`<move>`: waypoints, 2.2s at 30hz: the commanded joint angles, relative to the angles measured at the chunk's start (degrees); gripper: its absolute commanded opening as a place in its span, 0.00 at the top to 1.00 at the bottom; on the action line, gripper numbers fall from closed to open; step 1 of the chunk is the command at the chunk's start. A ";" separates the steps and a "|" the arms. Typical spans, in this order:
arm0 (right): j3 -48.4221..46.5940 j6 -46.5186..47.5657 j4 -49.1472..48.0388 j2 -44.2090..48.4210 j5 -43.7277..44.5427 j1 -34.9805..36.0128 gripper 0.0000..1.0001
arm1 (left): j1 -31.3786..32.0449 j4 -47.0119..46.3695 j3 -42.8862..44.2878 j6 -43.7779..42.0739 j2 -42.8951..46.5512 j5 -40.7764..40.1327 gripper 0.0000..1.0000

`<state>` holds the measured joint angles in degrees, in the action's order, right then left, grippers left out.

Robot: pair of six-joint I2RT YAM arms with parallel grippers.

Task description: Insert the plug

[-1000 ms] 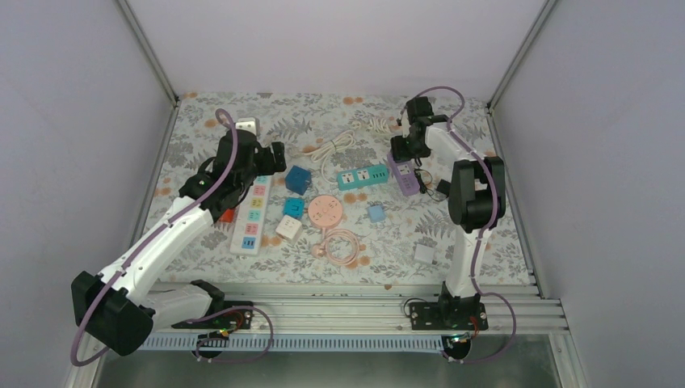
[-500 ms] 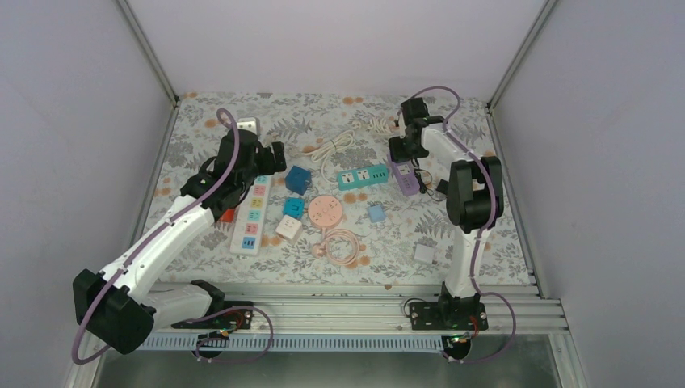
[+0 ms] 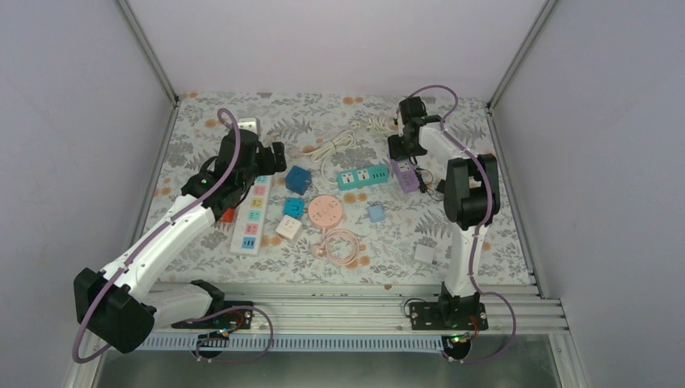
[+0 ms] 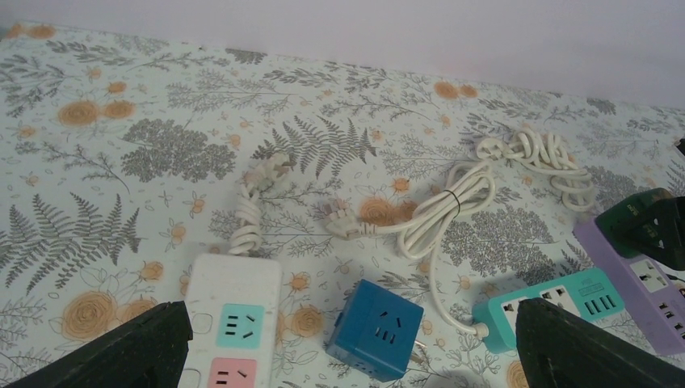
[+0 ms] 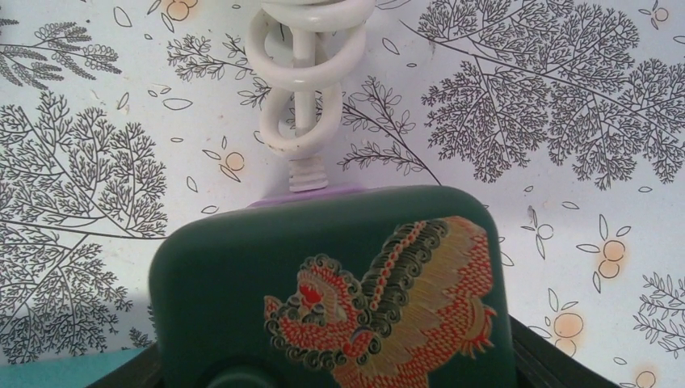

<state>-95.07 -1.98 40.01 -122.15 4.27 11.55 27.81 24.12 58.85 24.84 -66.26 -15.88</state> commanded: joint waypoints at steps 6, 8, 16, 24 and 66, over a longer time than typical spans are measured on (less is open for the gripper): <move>2.30 0.51 5.66 -13.83 4.55 -0.10 0.78 | -0.14 -0.83 0.50 -0.33 0.08 -0.68 0.00; 2.94 0.08 5.24 -14.38 5.40 -0.08 0.77 | -0.13 -0.74 0.47 -0.35 0.20 -0.76 0.00; 4.46 -0.56 0.90 -7.99 1.73 0.17 0.64 | -0.13 -0.30 0.50 -0.58 0.41 -0.86 0.00; -1.11 -0.44 0.41 -1.96 -3.48 0.30 0.42 | -0.13 0.26 0.49 -0.79 2.14 -1.35 0.00; 57.72 -51.03 8.91 57.73 3.00 2.53 0.01 | -0.22 -3.61 -8.02 -5.83 17.96 7.04 0.00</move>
<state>-38.00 -47.90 44.21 -61.78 4.29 12.51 27.79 21.10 51.20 18.68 -48.34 -7.38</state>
